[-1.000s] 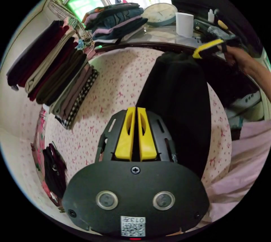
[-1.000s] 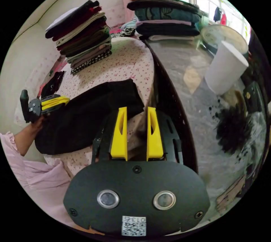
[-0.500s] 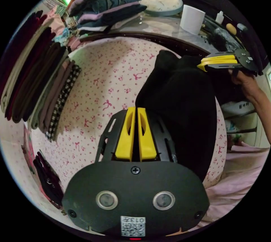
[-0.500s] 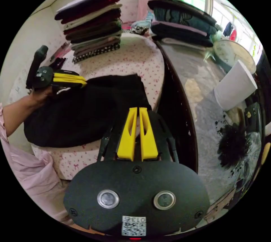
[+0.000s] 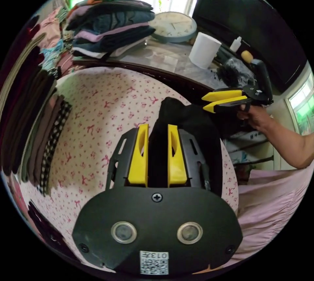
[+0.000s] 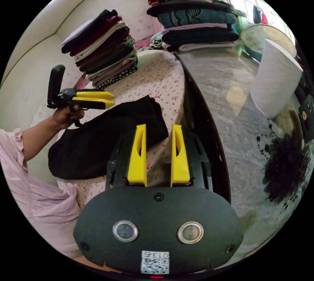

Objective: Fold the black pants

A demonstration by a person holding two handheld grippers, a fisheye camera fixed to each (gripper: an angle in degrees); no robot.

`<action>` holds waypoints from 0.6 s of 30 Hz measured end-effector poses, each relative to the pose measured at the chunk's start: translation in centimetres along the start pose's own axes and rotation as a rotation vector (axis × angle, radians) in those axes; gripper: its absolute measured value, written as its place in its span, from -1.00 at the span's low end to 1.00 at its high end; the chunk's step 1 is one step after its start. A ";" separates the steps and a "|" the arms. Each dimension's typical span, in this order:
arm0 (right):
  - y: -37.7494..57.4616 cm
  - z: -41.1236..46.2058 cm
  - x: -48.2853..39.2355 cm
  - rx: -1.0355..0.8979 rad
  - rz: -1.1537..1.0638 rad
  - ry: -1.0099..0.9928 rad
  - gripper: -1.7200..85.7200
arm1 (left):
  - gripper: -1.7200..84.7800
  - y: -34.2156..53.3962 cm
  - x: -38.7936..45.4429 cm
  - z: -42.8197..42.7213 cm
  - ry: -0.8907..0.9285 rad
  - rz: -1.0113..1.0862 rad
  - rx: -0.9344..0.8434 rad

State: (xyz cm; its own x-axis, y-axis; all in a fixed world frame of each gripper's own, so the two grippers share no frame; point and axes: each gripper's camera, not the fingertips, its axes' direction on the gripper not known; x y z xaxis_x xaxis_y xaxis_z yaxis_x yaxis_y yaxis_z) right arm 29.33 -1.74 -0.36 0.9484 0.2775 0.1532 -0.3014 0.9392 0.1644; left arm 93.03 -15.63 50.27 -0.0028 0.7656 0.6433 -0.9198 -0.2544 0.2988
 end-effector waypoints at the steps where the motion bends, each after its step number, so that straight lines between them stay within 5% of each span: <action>1: -0.1 0.5 -0.1 -0.015 -0.006 0.001 -0.70 | -0.74 -0.9 0.2 0.9 -0.008 0.033 -0.023; 11: -0.4 4.7 -0.8 -0.140 0.009 0.041 -0.83 | -0.78 -3.8 -3.0 4.6 0.145 0.068 -0.196; 18: -0.8 6.1 -3.3 -0.174 -0.089 0.104 -0.87 | -0.85 -2.7 -4.0 1.9 0.179 0.056 -0.138</action>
State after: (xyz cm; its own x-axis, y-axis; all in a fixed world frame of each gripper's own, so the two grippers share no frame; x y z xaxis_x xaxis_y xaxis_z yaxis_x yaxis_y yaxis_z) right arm 25.88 -4.62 4.98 0.9782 0.2032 0.0431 -0.2034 0.9791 0.0009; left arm 96.26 -19.14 48.28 -0.1137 0.8484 0.5170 -0.9611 -0.2258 0.1592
